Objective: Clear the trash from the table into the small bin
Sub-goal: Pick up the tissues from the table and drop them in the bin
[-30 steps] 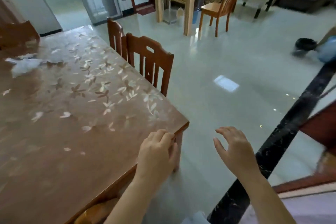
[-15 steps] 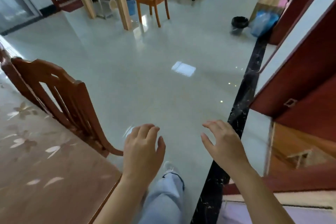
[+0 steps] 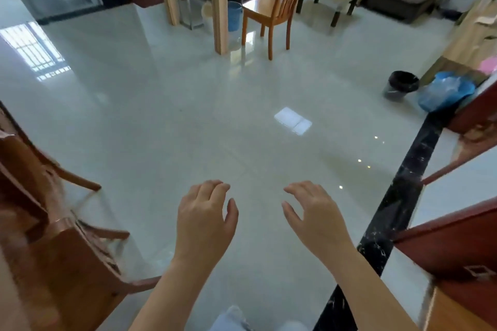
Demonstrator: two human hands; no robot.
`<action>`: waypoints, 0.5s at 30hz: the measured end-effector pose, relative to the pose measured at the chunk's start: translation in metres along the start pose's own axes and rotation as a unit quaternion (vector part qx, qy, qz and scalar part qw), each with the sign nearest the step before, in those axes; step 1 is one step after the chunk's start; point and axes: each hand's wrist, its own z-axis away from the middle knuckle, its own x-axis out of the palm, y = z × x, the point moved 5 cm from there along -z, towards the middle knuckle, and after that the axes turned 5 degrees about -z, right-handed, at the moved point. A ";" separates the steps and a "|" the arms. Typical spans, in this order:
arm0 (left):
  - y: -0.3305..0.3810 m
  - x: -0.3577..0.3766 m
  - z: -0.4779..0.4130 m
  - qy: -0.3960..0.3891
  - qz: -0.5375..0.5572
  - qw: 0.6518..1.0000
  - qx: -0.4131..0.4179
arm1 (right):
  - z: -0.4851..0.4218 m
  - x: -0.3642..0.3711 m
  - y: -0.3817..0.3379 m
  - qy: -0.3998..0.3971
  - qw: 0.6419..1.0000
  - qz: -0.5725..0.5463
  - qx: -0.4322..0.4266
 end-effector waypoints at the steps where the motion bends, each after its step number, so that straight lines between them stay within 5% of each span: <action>1: -0.001 0.005 -0.012 -0.003 -0.001 1.000 -0.009 | -0.017 0.000 0.004 -0.001 1.000 -0.004 -0.003; 15: -0.027 0.071 -0.224 0.040 -0.080 0.984 -0.153 | -0.317 0.027 0.046 -0.083 0.986 -0.025 -0.145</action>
